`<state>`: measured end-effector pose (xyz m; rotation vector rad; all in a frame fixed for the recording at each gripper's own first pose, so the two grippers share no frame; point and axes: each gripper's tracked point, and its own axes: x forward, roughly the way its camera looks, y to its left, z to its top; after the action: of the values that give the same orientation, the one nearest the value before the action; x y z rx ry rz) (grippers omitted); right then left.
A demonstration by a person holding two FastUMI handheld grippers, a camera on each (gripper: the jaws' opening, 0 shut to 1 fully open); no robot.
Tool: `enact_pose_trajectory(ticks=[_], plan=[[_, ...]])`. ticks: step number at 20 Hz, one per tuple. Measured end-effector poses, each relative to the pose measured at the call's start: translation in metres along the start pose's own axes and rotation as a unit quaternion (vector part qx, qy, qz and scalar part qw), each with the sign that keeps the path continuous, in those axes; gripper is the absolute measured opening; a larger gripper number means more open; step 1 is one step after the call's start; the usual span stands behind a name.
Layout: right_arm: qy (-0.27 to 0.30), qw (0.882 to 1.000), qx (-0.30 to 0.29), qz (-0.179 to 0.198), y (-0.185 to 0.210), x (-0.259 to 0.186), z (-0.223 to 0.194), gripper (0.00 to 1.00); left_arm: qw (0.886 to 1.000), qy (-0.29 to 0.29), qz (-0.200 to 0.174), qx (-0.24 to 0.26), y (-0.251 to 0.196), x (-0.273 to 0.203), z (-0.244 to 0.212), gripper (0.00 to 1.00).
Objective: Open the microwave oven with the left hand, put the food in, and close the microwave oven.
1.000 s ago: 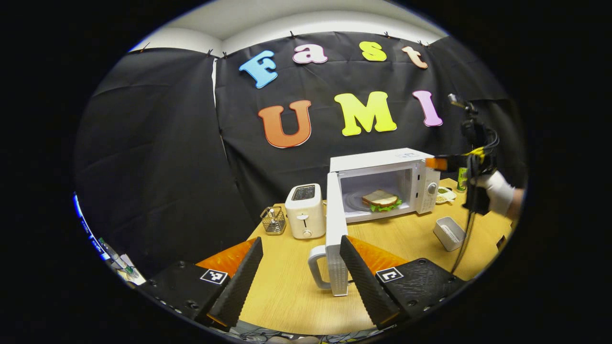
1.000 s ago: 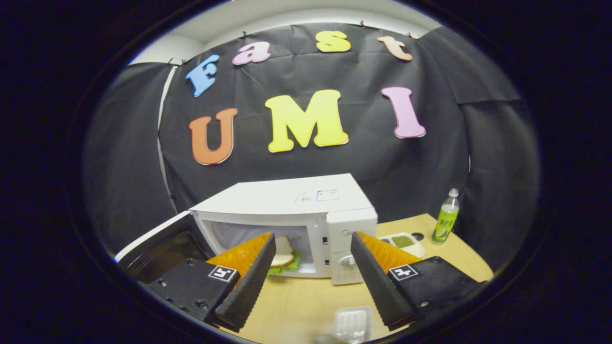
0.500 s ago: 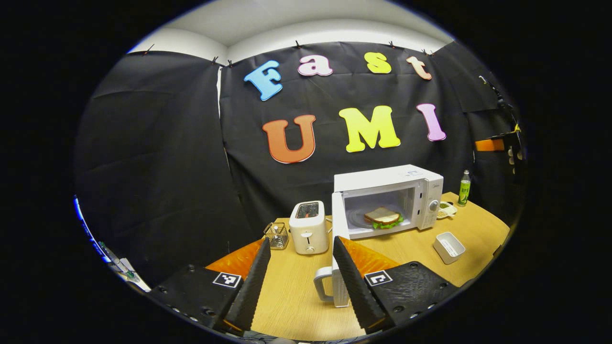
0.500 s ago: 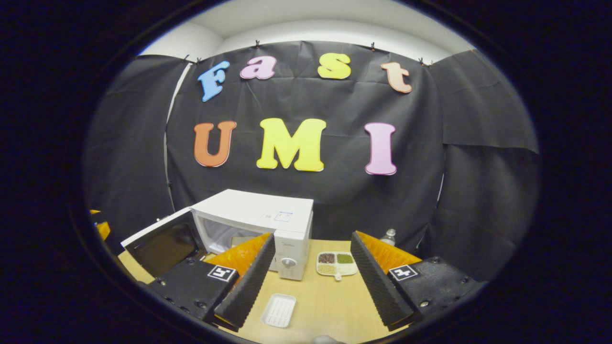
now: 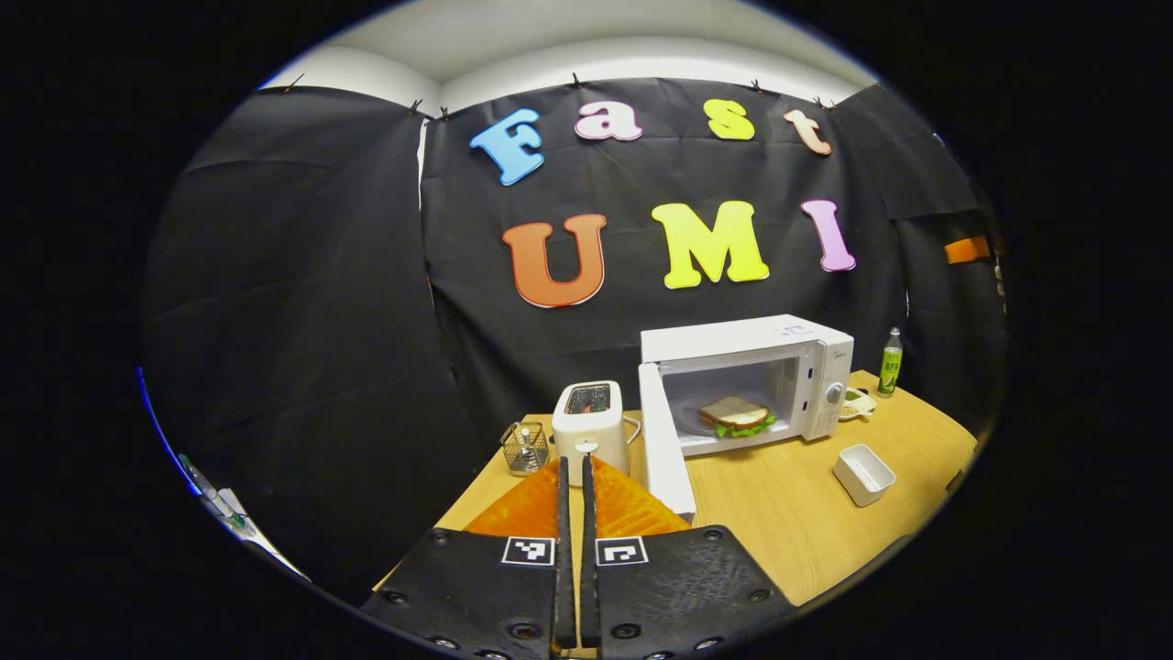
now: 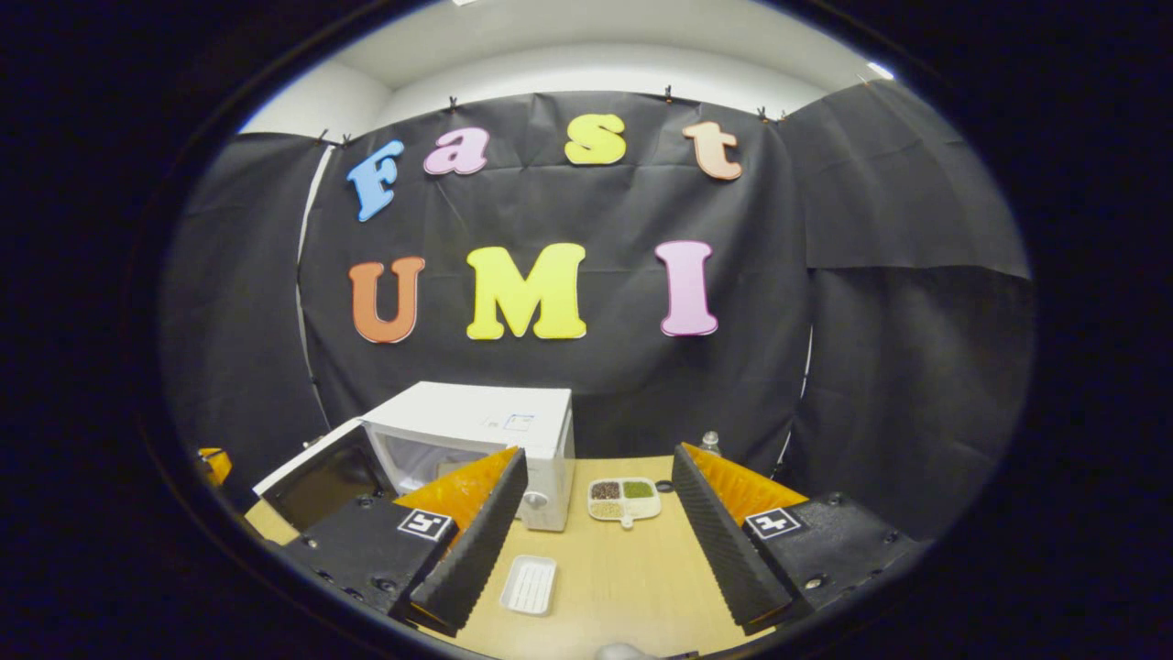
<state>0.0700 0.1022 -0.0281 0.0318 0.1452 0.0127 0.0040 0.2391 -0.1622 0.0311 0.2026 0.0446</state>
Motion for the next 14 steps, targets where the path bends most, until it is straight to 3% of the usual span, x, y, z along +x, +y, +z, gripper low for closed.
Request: enact_pose_trajectory(ticks=[1, 2, 3, 4, 5, 6, 8, 9, 11, 12, 13, 14], plan=[[0.003, 1.000, -0.001, -0.002, -0.002, -0.002, -0.001, 0.92, 1.000, -0.001, -0.002, -0.004, 0.003, -0.007, -0.003, 0.01], [0.007, 1.000, -0.002, -0.004, -0.003, -0.004, -0.002, 1.00, 1.000, 0.001, -0.004, -0.005, 0.004, -0.001, -0.009, 0.00], [0.012, 1.000, 0.000, -0.004, -0.003, -0.007, -0.004, 0.92, 1.000, 0.002, -0.006, -0.004, 0.007, 0.004, -0.015, 0.00], [0.016, 1.000, 0.001, -0.005, -0.004, -0.009, -0.005, 1.00, 1.000, 0.007, -0.005, -0.004, 0.011, 0.008, -0.024, 0.00], [0.018, 1.000, 0.003, -0.007, -0.004, -0.011, -0.004, 0.92, 1.000, 0.009, -0.006, -0.005, 0.014, 0.012, -0.031, 0.00], [0.023, 1.000, 0.006, -0.009, -0.005, -0.013, -0.004, 1.00, 1.000, 0.015, -0.008, -0.010, 0.016, 0.018, -0.039, 0.00], [0.031, 0.999, 0.006, -0.012, -0.005, -0.017, -0.006, 1.00, 1.000, 0.017, -0.013, -0.013, 0.016, 0.027, -0.049, 0.00], [0.031, 0.999, 0.005, -0.014, -0.006, -0.019, -0.005, 0.92, 0.999, 0.022, -0.022, -0.018, 0.011, 0.034, -0.058, 0.00], [0.034, 0.999, 0.002, -0.019, -0.007, -0.026, -0.003, 0.92, 0.999, 0.035, -0.019, -0.028, 0.013, 0.046, -0.074, 0.00], [0.033, 0.999, 0.001, -0.022, -0.009, -0.028, -0.001, 1.00, 0.999, 0.039, -0.016, -0.028, 0.014, 0.052, -0.080, 0.00], [0.038, 0.999, 0.001, -0.025, -0.010, -0.030, -0.003, 0.92, 0.998, 0.046, -0.015, -0.029, 0.015, 0.056, -0.087, 0.00], [0.042, 0.999, 0.003, -0.025, -0.011, -0.032, -0.004, 0.92, 0.998, 0.047, -0.019, -0.031, 0.011, 0.059, -0.089, 0.00]])
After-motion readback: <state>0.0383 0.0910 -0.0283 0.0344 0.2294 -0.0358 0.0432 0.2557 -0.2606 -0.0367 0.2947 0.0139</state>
